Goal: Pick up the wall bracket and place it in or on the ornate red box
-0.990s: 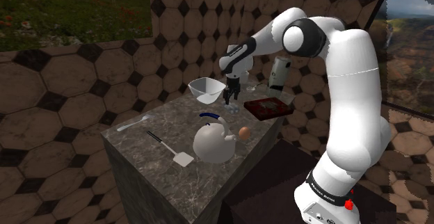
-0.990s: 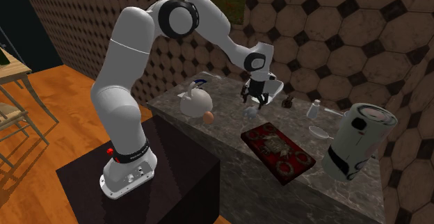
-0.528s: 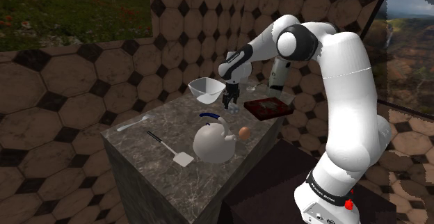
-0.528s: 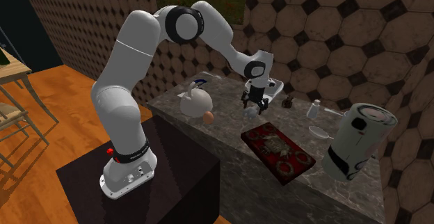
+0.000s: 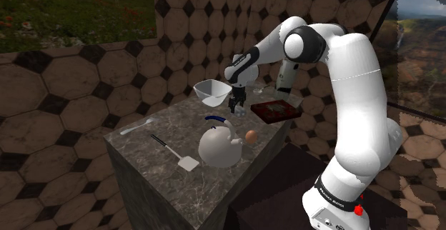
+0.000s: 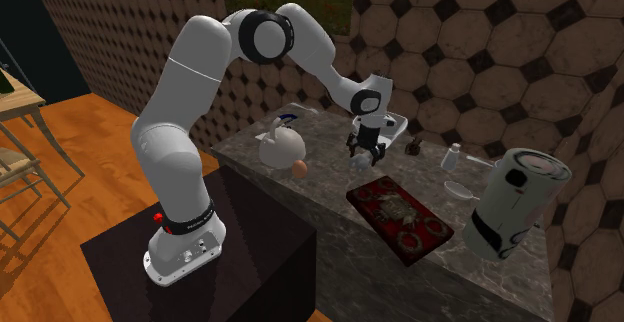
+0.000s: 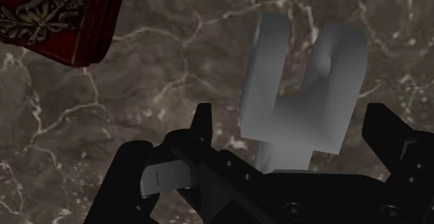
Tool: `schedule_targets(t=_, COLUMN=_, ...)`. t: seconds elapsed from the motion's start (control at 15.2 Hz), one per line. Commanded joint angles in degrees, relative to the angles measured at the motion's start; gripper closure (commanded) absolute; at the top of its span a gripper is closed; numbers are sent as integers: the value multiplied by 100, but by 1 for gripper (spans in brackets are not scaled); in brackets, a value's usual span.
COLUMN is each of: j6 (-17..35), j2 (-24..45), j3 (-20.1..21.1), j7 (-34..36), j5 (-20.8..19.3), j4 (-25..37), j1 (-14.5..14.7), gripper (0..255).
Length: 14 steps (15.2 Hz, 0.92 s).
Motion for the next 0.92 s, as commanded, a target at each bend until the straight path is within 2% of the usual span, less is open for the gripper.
schedule_targets(t=0.0, j6=0, j2=0, j3=0, j7=0, j5=0, j4=0, j1=0, gripper=255)
schedule_targets(t=0.59, j6=1, j2=0, j3=0, j7=0, j5=0, j4=0, j1=0, gripper=255)
schedule_targets(t=0.86, j6=-208, j2=-213, j3=-28, j7=17, j5=-37, j4=-3, j1=21, gripper=255)
